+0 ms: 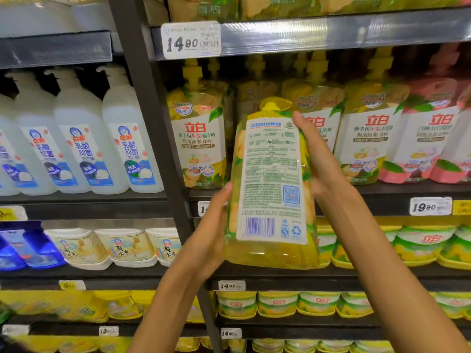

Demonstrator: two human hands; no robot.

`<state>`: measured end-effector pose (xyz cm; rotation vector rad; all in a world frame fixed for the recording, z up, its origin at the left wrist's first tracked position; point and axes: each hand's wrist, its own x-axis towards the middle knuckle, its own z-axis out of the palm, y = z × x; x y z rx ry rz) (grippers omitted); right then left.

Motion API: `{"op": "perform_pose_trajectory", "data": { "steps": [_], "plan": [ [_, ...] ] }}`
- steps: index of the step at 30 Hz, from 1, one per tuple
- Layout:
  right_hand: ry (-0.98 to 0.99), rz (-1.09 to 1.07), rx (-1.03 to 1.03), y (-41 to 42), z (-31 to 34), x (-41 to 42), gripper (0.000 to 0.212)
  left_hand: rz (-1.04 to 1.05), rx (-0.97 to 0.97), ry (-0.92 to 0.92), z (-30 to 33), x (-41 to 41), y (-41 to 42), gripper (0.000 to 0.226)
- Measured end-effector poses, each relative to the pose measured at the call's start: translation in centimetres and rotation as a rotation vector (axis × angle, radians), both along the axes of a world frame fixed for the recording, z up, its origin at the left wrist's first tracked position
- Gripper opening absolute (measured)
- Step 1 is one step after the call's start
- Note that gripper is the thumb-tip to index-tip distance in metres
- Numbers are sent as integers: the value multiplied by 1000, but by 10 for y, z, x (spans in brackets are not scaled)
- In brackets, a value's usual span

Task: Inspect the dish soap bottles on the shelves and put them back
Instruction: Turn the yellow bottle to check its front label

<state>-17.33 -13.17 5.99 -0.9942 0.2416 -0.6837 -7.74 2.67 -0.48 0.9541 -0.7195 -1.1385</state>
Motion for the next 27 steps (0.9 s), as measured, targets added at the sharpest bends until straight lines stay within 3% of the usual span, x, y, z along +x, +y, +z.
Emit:
{"op": "perform_pose_trajectory", "data": {
  "steps": [6, 13, 15, 21, 27],
  "plan": [
    [214, 18, 55, -10, 1, 6, 43, -92, -15, 123, 10, 3, 5, 30],
    [274, 87, 56, -14, -9, 2, 45, -259, -46, 258, 36, 16, 10, 53],
    [287, 66, 84, -11, -6, 3, 34, -266, -32, 246, 37, 14, 11, 52],
    [195, 47, 5, -3, -1, 4, 51, -208, -72, 216, 29, 8, 7, 39],
    [55, -170, -141, 7, 7, 2, 45, -80, -53, 69, 13, 13, -2, 33]
  ]
}}
